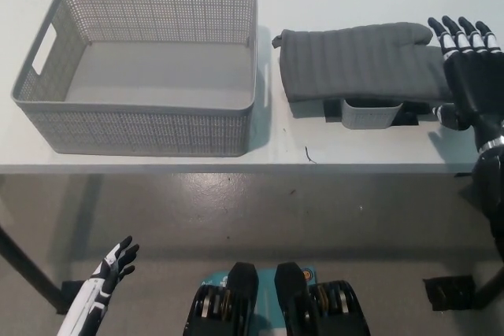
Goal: Usethe right hand to pick up a oven gloves on top of a leveled container and place it into another larger container on the left side
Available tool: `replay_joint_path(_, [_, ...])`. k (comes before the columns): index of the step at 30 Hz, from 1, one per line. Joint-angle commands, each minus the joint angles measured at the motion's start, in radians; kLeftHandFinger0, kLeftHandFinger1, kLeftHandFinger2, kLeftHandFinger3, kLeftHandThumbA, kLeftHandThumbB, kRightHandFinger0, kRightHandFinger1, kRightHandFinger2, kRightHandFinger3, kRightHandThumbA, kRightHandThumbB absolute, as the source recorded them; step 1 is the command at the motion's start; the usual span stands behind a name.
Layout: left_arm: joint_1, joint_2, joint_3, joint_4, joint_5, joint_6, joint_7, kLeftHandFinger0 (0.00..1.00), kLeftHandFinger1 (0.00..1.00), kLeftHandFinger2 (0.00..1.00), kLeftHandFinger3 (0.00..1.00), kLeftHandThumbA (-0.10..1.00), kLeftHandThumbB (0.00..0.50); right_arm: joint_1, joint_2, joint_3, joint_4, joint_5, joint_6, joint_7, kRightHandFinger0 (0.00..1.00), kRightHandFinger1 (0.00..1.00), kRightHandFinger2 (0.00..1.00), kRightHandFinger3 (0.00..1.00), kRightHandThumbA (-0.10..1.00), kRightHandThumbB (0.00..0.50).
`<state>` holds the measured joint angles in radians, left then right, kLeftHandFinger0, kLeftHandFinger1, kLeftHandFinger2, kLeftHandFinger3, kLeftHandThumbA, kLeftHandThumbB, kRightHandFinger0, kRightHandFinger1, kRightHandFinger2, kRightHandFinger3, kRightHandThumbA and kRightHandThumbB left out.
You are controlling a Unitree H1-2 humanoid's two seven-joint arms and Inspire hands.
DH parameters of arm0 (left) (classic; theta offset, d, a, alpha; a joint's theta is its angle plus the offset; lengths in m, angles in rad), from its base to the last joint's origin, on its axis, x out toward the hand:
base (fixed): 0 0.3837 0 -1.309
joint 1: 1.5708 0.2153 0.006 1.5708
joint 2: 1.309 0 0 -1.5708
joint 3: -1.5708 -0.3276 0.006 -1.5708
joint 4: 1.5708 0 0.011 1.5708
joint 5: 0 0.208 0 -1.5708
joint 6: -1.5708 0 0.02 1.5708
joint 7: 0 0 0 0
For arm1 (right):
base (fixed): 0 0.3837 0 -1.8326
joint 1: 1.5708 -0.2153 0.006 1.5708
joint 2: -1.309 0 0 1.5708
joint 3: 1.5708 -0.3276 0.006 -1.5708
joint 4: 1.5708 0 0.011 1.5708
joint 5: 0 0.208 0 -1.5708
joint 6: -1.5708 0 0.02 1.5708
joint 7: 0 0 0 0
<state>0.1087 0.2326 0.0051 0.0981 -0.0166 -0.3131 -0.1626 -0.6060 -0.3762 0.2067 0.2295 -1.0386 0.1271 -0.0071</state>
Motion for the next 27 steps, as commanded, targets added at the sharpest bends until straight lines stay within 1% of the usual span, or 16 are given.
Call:
replay_joint_path(1, [-0.005, 0.022, 0.008, -0.026, 0.002, -0.044, -0.005, 1.0, 1.0, 1.0, 1.0, 1.0, 0.457, -0.091, 0.013, 0.012, 0.061, 0.022, 0.007, -0.037, 1.0, 1.0, 1.0, 1.0, 1.0, 0.5])
replay_joint_path(3, [-0.008, 0.022, 0.009, -0.015, -0.003, -0.054, -0.007, 1.0, 1.0, 1.0, 1.0, 1.0, 0.456, -0.111, 0.023, 0.016, 0.121, 0.037, -0.004, -0.054, 1.0, 1.0, 1.0, 1.0, 1.0, 0.5])
replay_joint_path(8, [-0.002, 0.023, 0.007, -0.03, 0.001, -0.04, -0.008, 1.0, 1.0, 1.0, 1.0, 1.0, 0.456, -0.165, 0.038, 0.04, 0.251, 0.045, -0.004, -0.076, 1.0, 1.0, 1.0, 1.0, 1.0, 0.5])
replay_joint_path(11, [0.0, 0.027, 0.011, -0.03, 0.001, -0.048, -0.006, 1.0, 1.0, 1.0, 1.0, 1.0, 0.438, -0.212, 0.053, 0.058, 0.377, 0.059, -0.022, -0.115, 1.0, 1.0, 1.0, 1.0, 1.0, 0.5])
replay_joint_path(12, [0.0, 0.028, 0.011, -0.026, -0.003, -0.05, -0.008, 1.0, 1.0, 1.0, 1.0, 1.0, 0.439, -0.236, 0.055, 0.064, 0.449, 0.073, -0.049, -0.134, 1.0, 1.0, 1.0, 1.0, 1.0, 0.5])
replay_joint_path(15, [-0.001, 0.028, 0.014, -0.024, 0.008, -0.051, 0.0, 1.0, 1.0, 1.0, 1.0, 1.0, 0.455, -0.277, 0.066, 0.088, 0.56, 0.081, -0.045, -0.146, 1.0, 1.0, 1.0, 1.0, 1.0, 0.5])
replay_joint_path(18, [-0.001, 0.028, 0.015, -0.021, 0.006, -0.058, -0.002, 1.0, 1.0, 1.0, 1.0, 1.0, 0.449, -0.3, 0.074, 0.098, 0.637, 0.103, -0.067, -0.17, 1.0, 1.0, 1.0, 1.0, 0.98, 0.5])
replay_joint_path(19, [-0.001, 0.029, 0.014, -0.02, 0.003, -0.059, -0.005, 1.0, 1.0, 1.0, 1.0, 1.0, 0.447, -0.317, 0.079, 0.107, 0.685, 0.102, -0.068, -0.186, 1.0, 1.0, 1.0, 1.0, 0.95, 0.5])
replay_joint_path(20, [-0.003, 0.029, 0.014, -0.017, -0.001, -0.061, -0.007, 1.0, 1.0, 1.0, 1.0, 1.0, 0.444, -0.335, 0.084, 0.112, 0.729, 0.108, -0.082, -0.216, 1.0, 1.0, 1.0, 1.0, 0.84, 0.499])
replay_joint_path(21, [-0.002, 0.031, 0.014, -0.017, -0.002, -0.06, -0.009, 1.0, 1.0, 1.0, 1.0, 1.0, 0.444, -0.351, 0.092, 0.121, 0.775, 0.099, -0.082, -0.279, 1.0, 1.0, 1.0, 1.0, 0.66, 0.457])
replay_joint_path(22, [0.0, 0.031, 0.014, -0.022, -0.005, -0.051, -0.01, 1.0, 1.0, 1.0, 1.0, 1.0, 0.457, -0.363, 0.094, 0.149, 0.814, 0.061, -0.067, -0.38, 1.0, 1.0, 1.0, 1.0, 0.42, 0.365])
replay_joint_path(23, [0.002, 0.029, 0.015, -0.025, -0.011, -0.048, -0.01, 1.0, 1.0, 1.0, 1.0, 1.0, 0.464, -0.372, 0.096, 0.168, 0.857, 0.037, -0.076, -0.518, 0.76, 0.71, 0.74, 0.81, 0.07, 0.311])
replay_joint_path(24, [0.002, 0.028, 0.015, -0.026, -0.011, -0.048, -0.01, 1.0, 1.0, 1.0, 1.0, 1.0, 0.464, -0.376, 0.096, 0.173, 0.869, 0.038, -0.079, -0.538, 0.66, 0.65, 0.68, 0.75, 0.04, 0.317])
replay_joint_path(25, [0.002, 0.028, 0.014, -0.027, -0.013, -0.048, -0.011, 1.0, 1.0, 1.0, 1.0, 1.0, 0.466, -0.379, 0.1, 0.17, 0.895, 0.04, -0.098, -0.651, 0.31, 0.29, 0.41, 0.49, -0.07, 0.315])
replay_joint_path(26, [0.001, 0.027, 0.014, -0.027, -0.01, -0.045, -0.009, 1.0, 1.0, 1.0, 1.0, 1.0, 0.486, -0.378, 0.099, 0.158, 0.907, 0.054, -0.155, -0.777, 0.01, 0.01, 0.21, 0.24, -0.1, 0.177])
replay_joint_path(27, [0.002, 0.027, 0.014, -0.029, -0.009, -0.043, -0.009, 1.0, 1.0, 1.0, 1.0, 1.0, 0.478, -0.376, 0.097, 0.152, 0.902, 0.063, -0.173, -0.79, 0.0, 0.17, 0.52, 0.48, -0.1, 0.13])
